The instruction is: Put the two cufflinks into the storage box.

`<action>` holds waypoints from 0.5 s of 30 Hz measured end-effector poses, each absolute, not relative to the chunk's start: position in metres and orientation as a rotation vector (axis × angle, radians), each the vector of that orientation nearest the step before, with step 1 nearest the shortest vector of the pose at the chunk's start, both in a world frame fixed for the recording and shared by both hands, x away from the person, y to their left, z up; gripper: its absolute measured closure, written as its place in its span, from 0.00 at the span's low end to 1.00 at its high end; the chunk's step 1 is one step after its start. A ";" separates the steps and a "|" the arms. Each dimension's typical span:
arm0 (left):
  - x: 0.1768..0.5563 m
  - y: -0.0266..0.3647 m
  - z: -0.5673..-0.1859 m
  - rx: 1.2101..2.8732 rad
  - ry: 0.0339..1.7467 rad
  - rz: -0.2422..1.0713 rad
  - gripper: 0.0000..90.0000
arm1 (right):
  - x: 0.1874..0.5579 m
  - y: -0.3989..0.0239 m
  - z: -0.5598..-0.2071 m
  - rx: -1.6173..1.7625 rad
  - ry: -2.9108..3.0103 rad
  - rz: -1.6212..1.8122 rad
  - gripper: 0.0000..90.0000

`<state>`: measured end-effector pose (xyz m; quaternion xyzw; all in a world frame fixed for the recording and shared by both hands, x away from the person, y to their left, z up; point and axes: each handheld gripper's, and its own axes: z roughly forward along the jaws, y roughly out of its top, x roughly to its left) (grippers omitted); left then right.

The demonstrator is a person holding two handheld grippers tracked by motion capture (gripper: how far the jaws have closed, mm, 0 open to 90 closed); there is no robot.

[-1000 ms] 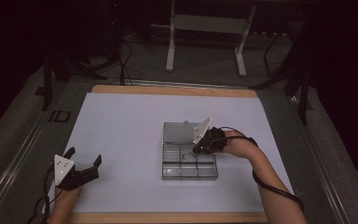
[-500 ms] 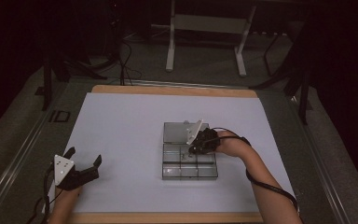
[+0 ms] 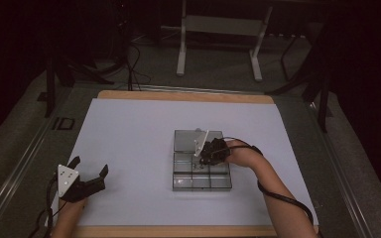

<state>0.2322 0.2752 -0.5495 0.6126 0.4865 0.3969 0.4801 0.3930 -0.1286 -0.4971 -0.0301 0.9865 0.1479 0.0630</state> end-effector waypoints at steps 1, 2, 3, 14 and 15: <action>0.232 0.275 -0.549 1.495 1.187 0.968 0.02 | 0.393 -0.128 -0.498 -0.092 2.981 0.432 0.99; 0.232 0.275 -0.549 1.495 1.187 0.968 0.02 | 0.393 -0.127 -0.499 -0.096 2.982 0.427 0.99; 0.232 0.275 -0.549 1.495 1.187 0.968 0.02 | 0.393 -0.127 -0.499 -0.096 2.982 0.421 0.99; 0.232 0.275 -0.550 1.493 1.188 0.966 0.02 | 0.392 -0.122 -0.499 -0.079 2.988 0.354 0.96; 0.232 0.275 -0.550 1.493 1.188 0.966 0.02 | 0.392 -0.122 -0.497 -0.082 2.988 0.356 0.96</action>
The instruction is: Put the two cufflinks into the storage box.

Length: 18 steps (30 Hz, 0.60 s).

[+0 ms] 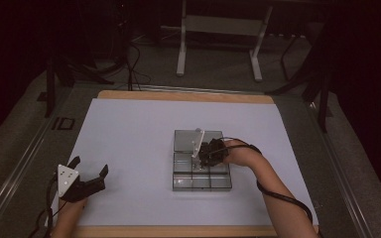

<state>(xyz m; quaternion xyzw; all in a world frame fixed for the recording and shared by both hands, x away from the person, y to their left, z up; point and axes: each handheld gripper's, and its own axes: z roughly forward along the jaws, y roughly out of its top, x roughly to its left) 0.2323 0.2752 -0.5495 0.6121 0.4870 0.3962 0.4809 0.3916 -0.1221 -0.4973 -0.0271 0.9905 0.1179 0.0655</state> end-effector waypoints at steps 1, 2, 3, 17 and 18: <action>0.232 0.275 -0.549 1.495 1.187 0.967 0.02 | 0.391 -0.122 -0.495 -0.079 2.986 0.355 0.96; 0.232 0.275 -0.549 1.494 1.186 0.967 0.02 | 0.391 -0.122 -0.492 -0.079 2.983 0.361 0.96; 0.232 0.275 -0.549 1.495 1.186 0.968 0.02 | 0.390 -0.122 -0.490 -0.078 2.984 0.369 0.96; 0.232 0.275 -0.550 1.493 1.188 0.973 0.02 | 0.376 -0.133 -0.466 -0.104 3.001 0.364 0.94; 0.232 0.275 -0.550 1.493 1.187 0.974 0.02 | 0.375 -0.135 -0.465 -0.103 3.004 0.350 0.94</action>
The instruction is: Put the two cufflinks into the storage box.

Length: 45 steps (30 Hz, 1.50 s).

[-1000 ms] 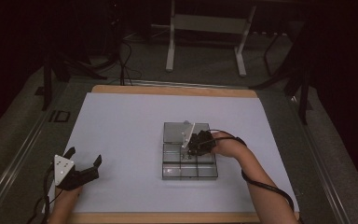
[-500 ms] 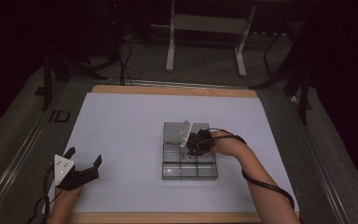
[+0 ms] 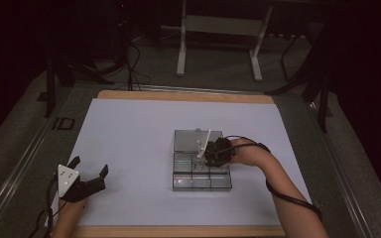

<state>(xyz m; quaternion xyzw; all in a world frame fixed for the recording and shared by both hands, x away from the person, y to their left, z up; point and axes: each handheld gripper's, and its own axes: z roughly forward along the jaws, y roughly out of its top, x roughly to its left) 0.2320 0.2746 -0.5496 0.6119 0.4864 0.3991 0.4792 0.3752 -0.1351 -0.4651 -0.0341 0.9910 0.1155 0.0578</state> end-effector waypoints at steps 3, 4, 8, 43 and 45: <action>0.232 0.275 -0.550 1.493 1.188 0.972 0.02 | 0.375 -0.141 -0.461 -0.088 3.006 0.347 0.94; 0.232 0.275 -0.550 1.493 1.188 0.972 0.02 | 0.375 -0.144 -0.459 -0.080 3.003 0.350 0.94; 0.232 0.275 -0.550 1.493 1.189 0.973 0.02 | 0.375 -0.154 -0.452 -0.048 2.997 0.355 0.88; 0.232 0.274 -0.550 1.495 1.190 0.978 0.02 | 0.388 -0.269 -0.456 0.590 2.791 0.512 0.24; 0.232 0.274 -0.550 1.495 1.190 0.977 0.02 | 0.388 -0.275 -0.461 0.631 2.786 0.537 0.18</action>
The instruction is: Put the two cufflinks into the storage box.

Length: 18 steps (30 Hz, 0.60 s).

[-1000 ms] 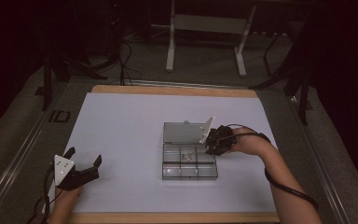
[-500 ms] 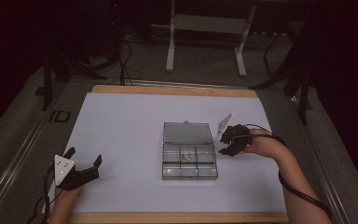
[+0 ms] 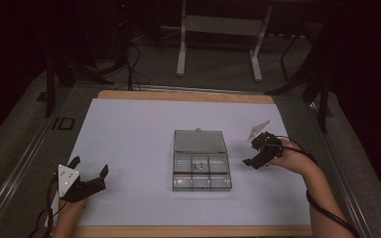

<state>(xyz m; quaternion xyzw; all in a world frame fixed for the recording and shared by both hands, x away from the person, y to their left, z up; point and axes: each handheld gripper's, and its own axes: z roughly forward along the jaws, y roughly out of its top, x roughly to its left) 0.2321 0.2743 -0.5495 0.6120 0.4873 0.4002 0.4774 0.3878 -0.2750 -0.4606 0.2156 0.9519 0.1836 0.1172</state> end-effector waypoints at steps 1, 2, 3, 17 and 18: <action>0.232 0.274 -0.550 1.495 1.190 0.977 0.02 | 0.388 -0.279 -0.463 0.646 2.793 0.548 0.14; 0.232 0.274 -0.550 1.495 1.190 0.977 0.02 | 0.388 -0.280 -0.465 0.658 2.790 0.561 0.14; 0.232 0.274 -0.550 1.495 1.189 0.978 0.02 | 0.387 -0.283 -0.467 0.671 2.749 0.595 0.14; 0.232 0.275 -0.549 1.496 1.190 0.974 0.02 | 0.380 -0.316 -0.491 0.863 2.425 0.727 0.15; 0.232 0.275 -0.549 1.496 1.189 0.974 0.02 | 0.379 -0.318 -0.492 0.871 2.409 0.738 0.15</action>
